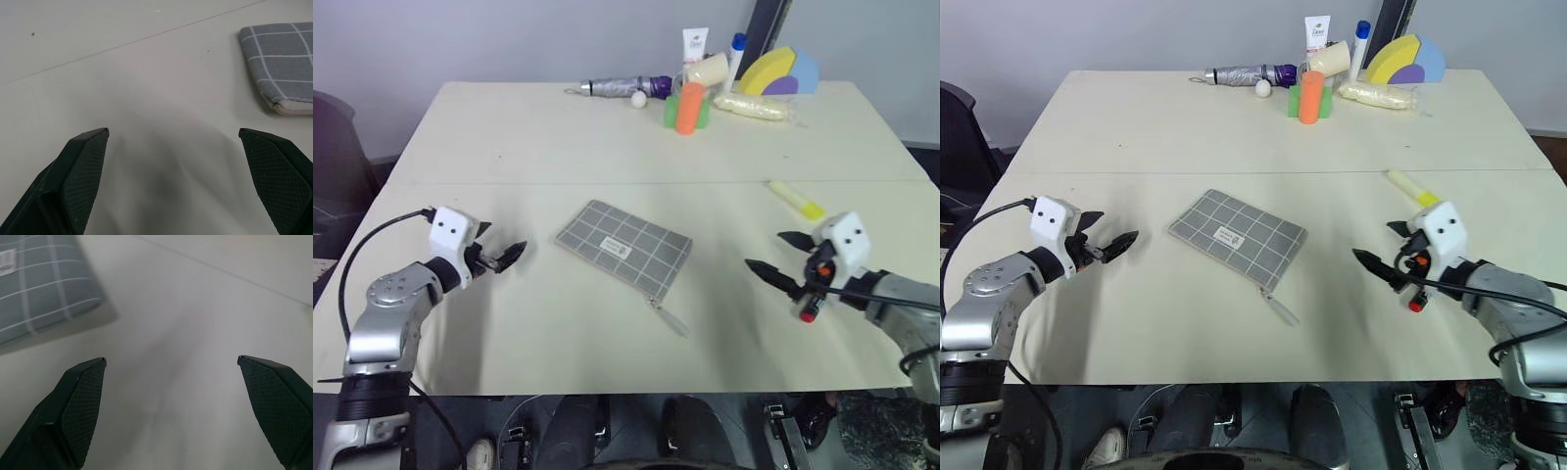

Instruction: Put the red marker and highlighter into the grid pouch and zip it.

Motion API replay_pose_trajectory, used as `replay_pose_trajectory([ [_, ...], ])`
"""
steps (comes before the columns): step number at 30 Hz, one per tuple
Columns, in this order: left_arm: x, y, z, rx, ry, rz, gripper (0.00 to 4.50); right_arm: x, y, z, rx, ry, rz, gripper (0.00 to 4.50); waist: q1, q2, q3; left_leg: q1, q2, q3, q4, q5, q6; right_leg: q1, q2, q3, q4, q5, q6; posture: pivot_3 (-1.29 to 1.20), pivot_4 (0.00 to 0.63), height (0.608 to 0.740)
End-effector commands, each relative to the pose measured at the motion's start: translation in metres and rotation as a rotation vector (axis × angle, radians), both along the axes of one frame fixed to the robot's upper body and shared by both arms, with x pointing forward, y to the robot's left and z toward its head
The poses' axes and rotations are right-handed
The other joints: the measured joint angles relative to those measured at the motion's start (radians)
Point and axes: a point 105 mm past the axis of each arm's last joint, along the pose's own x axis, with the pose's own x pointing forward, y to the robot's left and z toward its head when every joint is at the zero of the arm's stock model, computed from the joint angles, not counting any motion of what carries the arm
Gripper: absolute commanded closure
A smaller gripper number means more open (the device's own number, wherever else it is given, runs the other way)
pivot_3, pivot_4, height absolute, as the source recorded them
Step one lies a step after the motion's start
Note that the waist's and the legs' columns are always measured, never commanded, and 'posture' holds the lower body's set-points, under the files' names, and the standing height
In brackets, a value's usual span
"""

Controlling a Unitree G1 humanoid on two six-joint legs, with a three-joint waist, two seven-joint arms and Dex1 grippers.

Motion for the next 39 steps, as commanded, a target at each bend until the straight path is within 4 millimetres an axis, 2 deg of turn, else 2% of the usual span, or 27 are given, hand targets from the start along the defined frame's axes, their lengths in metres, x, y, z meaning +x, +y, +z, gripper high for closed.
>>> replay_pose_trajectory([
  [1,0.009,-0.001,0.011,0.097,-0.057,-0.050,0.00,0.009,0.015,0.008,-0.020,-0.035,0.015,1.29,0.000,0.000,0.000,0.000,0.000,0.000,0.000,0.000,0.000,0.000,0.000,0.000,0.000,0.000,0.000,0.00,0.150,0.740],
  [2,0.012,-0.002,0.011,0.144,-0.065,-0.073,0.00,0.013,0.020,0.007,-0.030,-0.030,0.015,1.95,-0.001,0.000,0.000,0.000,0.000,0.000,0.000,0.000,0.000,-0.001,0.000,0.000,0.000,0.000,0.000,0.00,0.150,0.740],
  [7,0.031,-0.009,0.008,0.327,-0.107,-0.177,0.00,0.025,0.037,-0.005,-0.157,-0.007,0.023,4.42,0.000,0.000,0.000,0.000,0.000,0.000,0.000,0.000,0.000,-0.004,0.000,-0.001,-0.001,0.001,-0.001,0.00,0.150,0.740],
  [14,0.047,-0.028,-0.003,0.557,-0.158,-0.385,0.00,0.035,0.058,-0.021,-0.282,0.006,0.010,4.42,0.000,0.000,0.000,-0.004,-0.001,0.003,0.000,0.002,-0.003,-0.003,0.000,-0.003,-0.001,0.001,0.000,0.00,0.150,0.740],
  [21,0.055,-0.044,-0.008,0.635,-0.182,-0.514,0.00,0.045,0.081,-0.024,-0.333,-0.004,0.028,4.42,0.001,0.000,0.000,-0.002,-0.001,0.007,0.006,0.000,0.004,-0.004,0.001,-0.004,0.010,0.001,0.000,0.00,0.150,0.740],
  [29,0.057,-0.061,-0.007,0.628,-0.207,-0.616,0.00,0.062,0.114,-0.013,-0.366,-0.048,0.075,4.42,0.001,0.000,0.000,-0.003,-0.001,0.007,0.014,-0.002,0.008,-0.002,0.001,-0.004,0.013,0.001,0.001,0.00,0.150,0.740],
  [35,0.050,-0.072,-0.007,0.579,-0.216,-0.682,0.00,0.076,0.115,-0.013,-0.406,-0.056,0.078,4.42,-0.001,0.000,0.000,-0.003,-0.001,0.009,0.014,-0.001,0.006,-0.001,0.001,-0.005,0.012,0.001,0.001,0.00,0.150,0.740],
  [39,0.043,-0.078,-0.007,0.560,-0.223,-0.729,0.00,0.085,0.107,-0.019,-0.439,-0.043,0.077,4.42,-0.005,0.000,0.000,-0.003,-0.001,0.010,0.014,-0.001,0.006,-0.002,0.001,-0.004,0.012,0.001,0.001,0.00,0.150,0.740],
])
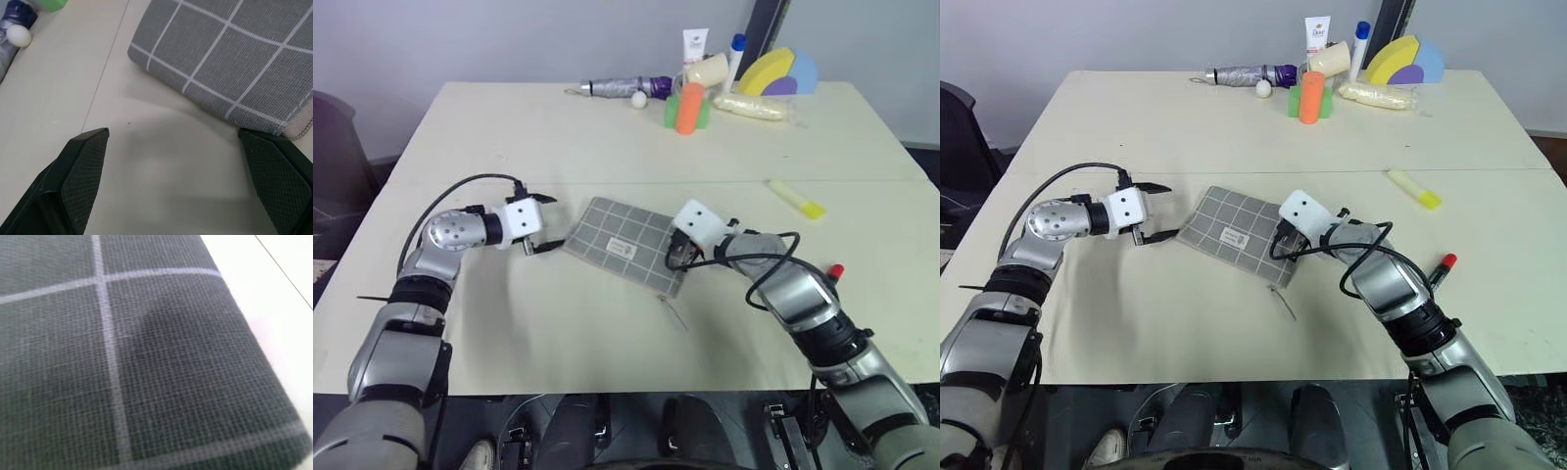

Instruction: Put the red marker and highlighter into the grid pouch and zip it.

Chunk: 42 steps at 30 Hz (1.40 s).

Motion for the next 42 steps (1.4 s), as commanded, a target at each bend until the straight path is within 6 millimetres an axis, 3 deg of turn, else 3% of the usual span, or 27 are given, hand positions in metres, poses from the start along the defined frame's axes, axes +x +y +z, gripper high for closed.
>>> replay_pose_trajectory([
  [1,-0.012,-0.012,-0.009,0.014,0.036,-0.088,0.00,0.008,-0.002,0.007,-0.016,-0.036,0.020,4.42,-0.001,0.000,0.000,0.000,0.000,0.000,0.000,0.000,0.000,0.000,0.000,0.000,0.000,0.000,0.000,0.00,0.150,0.740],
  [10,-0.032,-0.004,-0.012,0.032,0.074,-0.125,0.00,0.012,-0.033,0.008,-0.020,-0.022,-0.008,4.42,-0.003,0.000,0.000,0.000,0.000,0.000,0.000,0.000,0.000,0.000,0.000,0.000,0.000,0.000,0.000,0.00,0.150,0.740],
  [19,-0.042,0.003,-0.018,0.049,0.090,-0.120,0.00,-0.003,-0.064,0.011,-0.095,0.013,0.010,4.42,-0.006,0.000,0.000,0.000,0.001,0.000,0.000,0.000,0.000,0.000,0.000,0.000,0.000,0.000,0.000,0.00,0.150,0.740],
  [24,-0.043,0.000,-0.019,0.053,0.089,-0.127,0.00,-0.017,-0.039,0.006,-0.101,0.045,0.136,4.42,-0.018,0.000,0.000,0.001,0.001,0.000,0.000,0.000,0.000,0.000,0.000,0.000,0.000,0.000,0.000,0.00,0.150,0.740],
  [29,-0.037,-0.007,-0.018,0.065,0.046,-0.140,0.00,-0.007,-0.024,0.004,-0.115,0.015,0.144,4.42,-0.019,0.000,0.000,0.001,0.001,0.000,0.000,0.000,0.000,0.001,0.000,0.000,0.000,0.000,0.000,0.00,0.150,0.740],
  [42,-0.033,-0.038,-0.011,0.098,-0.103,-0.275,0.00,0.003,-0.007,0.012,-0.155,-0.032,0.221,4.42,-0.017,0.000,0.000,0.002,0.001,0.000,0.000,0.000,0.000,0.002,0.000,0.000,0.000,0.000,0.001,0.00,0.150,0.740],
])
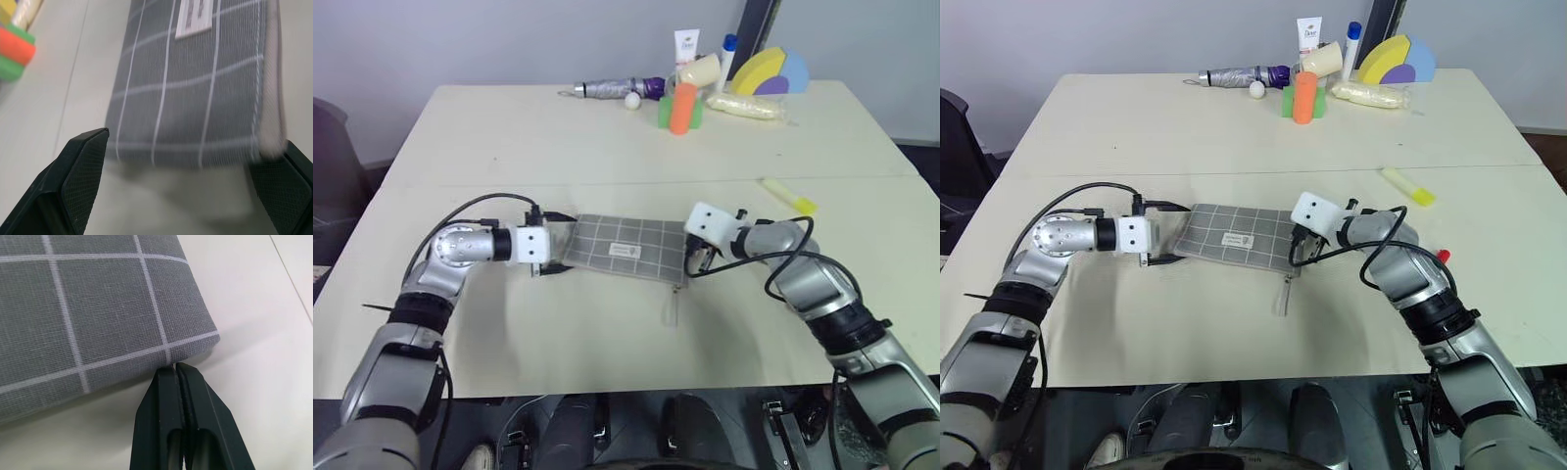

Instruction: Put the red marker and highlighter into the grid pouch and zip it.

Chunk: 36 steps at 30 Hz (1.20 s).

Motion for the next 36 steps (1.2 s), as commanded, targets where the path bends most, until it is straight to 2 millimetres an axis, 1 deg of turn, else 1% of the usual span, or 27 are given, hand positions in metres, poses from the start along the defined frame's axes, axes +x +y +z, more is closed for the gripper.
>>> replay_pose_trajectory([
  [1,-0.004,-0.010,-0.004,0.011,-0.017,-0.052,0.00,0.001,0.010,0.009,-0.001,-0.032,0.050,4.42,-0.001,0.000,0.000,0.000,0.000,0.000,0.000,0.000,0.000,0.000,0.000,0.000,0.000,0.000,0.000,0.00,0.150,0.740],
  [4,-0.005,-0.013,0.000,-0.008,-0.024,-0.075,0.00,0.000,0.013,0.007,-0.005,-0.032,0.067,4.42,-0.002,0.000,0.000,0.000,0.000,0.000,0.000,0.000,0.000,0.000,0.000,0.000,0.000,0.000,0.000,0.00,0.150,0.740],
  [7,-0.006,-0.012,0.000,-0.007,-0.021,-0.081,0.83,0.000,0.013,0.007,-0.004,-0.033,0.070,4.50,-0.004,0.000,0.000,0.000,0.000,0.000,0.000,0.000,0.000,-0.001,0.000,0.000,0.000,0.000,0.000,0.00,0.150,0.740],
  [10,-0.009,-0.010,0.001,-0.024,-0.006,-0.090,2.28,0.000,0.013,0.007,-0.001,-0.036,0.069,4.50,-0.006,0.000,0.000,-0.001,0.000,0.001,0.000,0.000,0.000,-0.002,0.000,0.000,0.000,0.000,0.000,0.00,0.150,0.740],
  [14,-0.011,-0.009,0.005,-0.065,0.008,-0.084,4.44,0.002,0.009,0.012,0.008,-0.057,0.060,4.50,-0.005,0.000,0.000,-0.001,0.000,0.001,0.000,0.000,0.000,-0.002,0.000,0.000,0.000,0.000,0.000,0.00,0.150,0.740],
  [16,-0.009,-0.011,0.011,-0.134,0.034,-0.056,4.48,0.005,0.003,0.021,0.030,-0.087,0.029,4.50,-0.005,0.000,0.000,-0.001,0.000,0.001,0.000,0.000,0.000,-0.002,0.000,0.000,0.000,0.000,0.000,0.00,0.150,0.740],
  [19,-0.007,-0.015,0.022,-0.242,0.101,0.000,4.48,0.012,-0.014,0.040,0.075,-0.160,-0.050,4.50,-0.002,0.000,0.000,-0.002,0.000,0.001,0.000,0.000,0.000,-0.002,0.000,0.000,0.000,0.000,0.000,0.00,0.150,0.740],
  [20,-0.008,-0.015,0.024,-0.258,0.116,0.010,4.48,0.012,-0.017,0.042,0.082,-0.173,-0.062,4.50,-0.002,0.000,0.000,-0.002,0.000,0.001,0.000,0.000,0.000,-0.002,0.000,0.000,0.000,0.000,0.000,0.00,0.150,0.740],
  [23,-0.006,-0.029,0.040,-0.425,0.195,0.102,4.48,0.013,-0.047,0.065,0.179,-0.216,-0.204,4.50,0.000,0.000,0.000,-0.002,0.000,0.001,0.000,0.000,0.000,-0.002,0.000,0.000,0.000,0.000,0.000,0.00,0.150,0.740],
  [24,-0.007,-0.036,0.043,-0.472,0.224,0.131,4.48,0.009,-0.052,0.067,0.242,-0.180,-0.222,4.50,0.000,0.000,0.000,-0.002,0.000,0.000,0.000,0.000,0.000,-0.002,0.000,0.000,0.000,0.000,0.000,0.00,0.150,0.740],
  [26,-0.008,-0.046,0.045,-0.536,0.253,0.188,4.50,0.001,-0.059,0.070,0.331,-0.135,-0.249,3.98,0.001,0.000,0.000,-0.002,0.000,0.000,0.000,0.000,0.000,-0.001,0.000,0.000,-0.001,0.000,0.000,0.00,0.150,0.740],
  [27,-0.008,-0.050,0.046,-0.561,0.268,0.213,4.50,-0.002,-0.062,0.070,0.351,-0.121,-0.259,3.63,-0.001,0.000,0.000,-0.002,0.000,0.000,0.000,0.000,0.000,0.000,0.000,0.000,-0.001,0.000,0.000,0.00,0.150,0.740],
  [30,-0.010,-0.061,0.047,-0.600,0.294,0.262,4.50,-0.008,-0.064,0.071,0.388,-0.111,-0.277,2.19,-0.004,0.000,0.000,-0.001,0.001,0.000,0.000,0.000,0.000,0.000,0.001,0.000,-0.001,0.000,0.000,0.00,0.150,0.740],
  [32,-0.012,-0.071,0.047,-0.628,0.316,0.287,4.50,-0.010,-0.064,0.072,0.419,-0.113,-0.297,1.06,-0.004,0.000,0.000,0.000,0.001,0.000,0.000,0.000,0.000,0.000,0.001,0.000,-0.001,0.000,0.000,0.00,0.150,0.740],
  [34,-0.014,-0.081,0.046,-0.632,0.328,0.298,4.50,-0.013,-0.061,0.072,0.451,-0.107,-0.291,0.09,-0.002,0.000,0.000,-0.001,0.001,0.000,0.000,0.000,0.000,0.000,0.001,0.000,-0.001,0.000,0.000,0.00,0.150,0.740],
  [36,-0.015,-0.092,0.044,-0.636,0.348,0.312,4.50,-0.016,-0.054,0.072,0.484,-0.095,-0.270,0.09,0.000,0.000,0.000,0.000,0.001,0.000,0.000,0.000,0.000,0.000,0.001,0.000,-0.001,0.000,0.000,0.00,0.150,0.740],
])
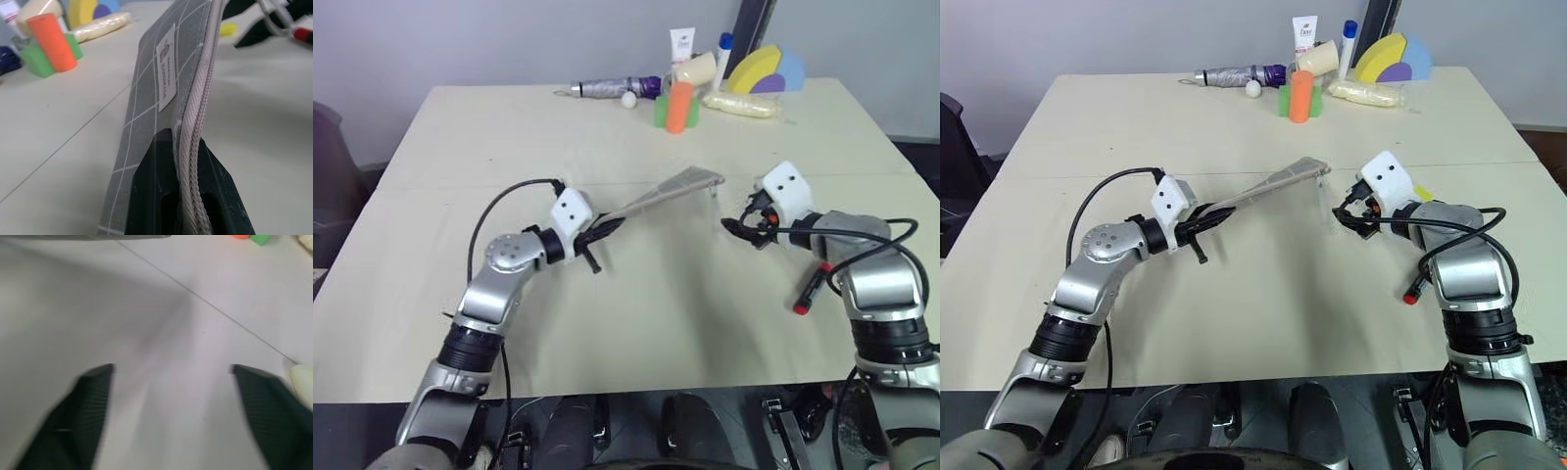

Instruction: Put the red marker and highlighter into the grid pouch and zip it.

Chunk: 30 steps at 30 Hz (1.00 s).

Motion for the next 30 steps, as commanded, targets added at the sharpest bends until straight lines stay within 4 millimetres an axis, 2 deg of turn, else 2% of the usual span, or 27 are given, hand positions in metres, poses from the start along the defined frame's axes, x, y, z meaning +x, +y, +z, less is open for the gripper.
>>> replay_pose_trajectory([
  [1,-0.005,-0.017,0.006,-0.004,-0.008,0.006,4.50,-0.006,0.013,0.016,0.064,-0.064,0.045,0.09,0.003,0.000,0.000,0.000,0.000,0.000,0.000,0.000,0.000,0.000,0.000,0.000,0.000,0.000,0.000,0.00,0.150,0.740],
  [8,-0.007,-0.031,0.000,0.034,-0.001,0.001,4.50,-0.005,0.021,0.018,0.127,-0.067,0.049,0.09,0.003,0.000,0.000,0.000,0.000,0.000,0.000,0.000,0.000,0.000,0.000,0.000,0.000,0.000,0.000,0.00,0.150,0.740],
  [14,-0.009,-0.035,0.000,0.041,-0.005,-0.012,4.50,0.000,0.022,0.016,0.178,-0.051,0.014,0.09,0.004,0.000,0.000,0.000,0.000,0.000,0.000,0.000,0.000,0.000,0.000,0.000,-0.001,0.000,0.000,0.00,0.150,0.740],
  [15,-0.008,-0.035,0.000,0.044,-0.007,-0.011,4.50,0.001,0.021,0.015,0.184,-0.047,0.003,0.62,0.004,0.000,0.000,0.000,0.000,0.000,0.000,0.000,0.000,0.000,0.000,0.000,-0.001,0.000,0.000,0.00,0.150,0.740],
  [16,-0.008,-0.034,0.000,0.045,-0.009,-0.009,4.50,0.001,0.021,0.014,0.189,-0.043,-0.006,0.90,0.004,0.000,0.000,0.000,0.000,0.000,0.000,0.000,0.000,0.000,0.000,0.000,-0.001,0.000,0.000,0.00,0.150,0.740],
  [18,-0.007,-0.034,0.000,0.046,-0.011,-0.001,4.50,0.003,0.020,0.013,0.193,-0.034,-0.017,1.85,0.003,0.000,0.000,0.000,0.000,0.000,0.000,0.000,0.000,0.000,-0.001,0.000,-0.001,0.000,0.000,0.00,0.150,0.740],
  [23,-0.004,-0.035,0.001,0.042,-0.019,0.016,4.50,0.004,0.028,0.010,0.185,-0.011,-0.013,4.46,0.003,0.000,0.000,0.000,0.000,0.000,0.000,0.000,0.000,0.000,-0.001,0.000,-0.001,0.000,0.000,0.00,0.150,0.740],
  [30,-0.004,-0.046,-0.002,0.043,-0.024,0.026,4.50,-0.002,0.068,0.005,0.118,0.003,0.094,4.46,0.002,0.000,0.000,0.000,0.000,0.000,0.000,0.000,0.000,0.000,-0.001,0.000,-0.001,0.000,0.000,0.00,0.150,0.740],
])
